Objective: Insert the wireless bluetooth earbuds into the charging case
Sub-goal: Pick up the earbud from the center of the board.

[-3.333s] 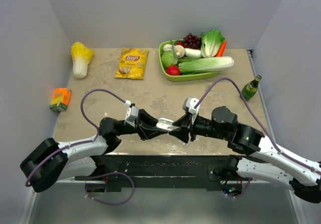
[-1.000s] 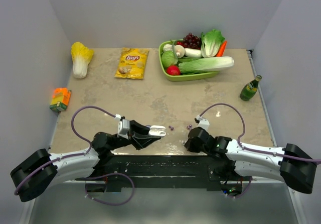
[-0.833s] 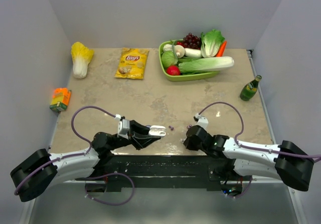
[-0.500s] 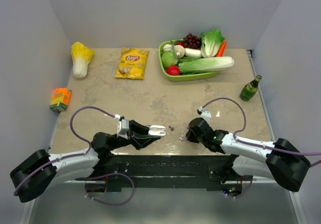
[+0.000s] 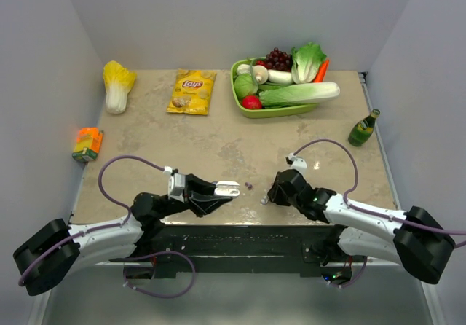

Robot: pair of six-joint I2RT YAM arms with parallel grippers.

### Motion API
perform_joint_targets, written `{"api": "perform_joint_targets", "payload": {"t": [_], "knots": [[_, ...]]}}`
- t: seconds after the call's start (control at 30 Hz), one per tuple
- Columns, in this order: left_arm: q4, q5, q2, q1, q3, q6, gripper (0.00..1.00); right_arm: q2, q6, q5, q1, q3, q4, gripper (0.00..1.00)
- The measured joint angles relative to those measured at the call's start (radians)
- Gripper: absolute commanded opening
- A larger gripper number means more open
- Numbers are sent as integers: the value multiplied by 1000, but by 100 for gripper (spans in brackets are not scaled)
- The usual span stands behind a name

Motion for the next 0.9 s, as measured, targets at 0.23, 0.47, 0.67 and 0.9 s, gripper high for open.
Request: {"api": "perform_joint_targets", "payload": {"t": [0.23,0.47,0.67,0.9], "knots": [[0,0,5,0,0,0,0,-10,-6,-61,-2,-30,5,33],[0,0,6,-1,0,-1,0,23,-14,-111,-2,-35,78,34],[0,-1,8,-2,0,-1,0,29,-26,-119,-2,-36,90,31],[0,-1,13,-2,0,-1,0,48,-35,-139,-3,-36,120,17]]}}
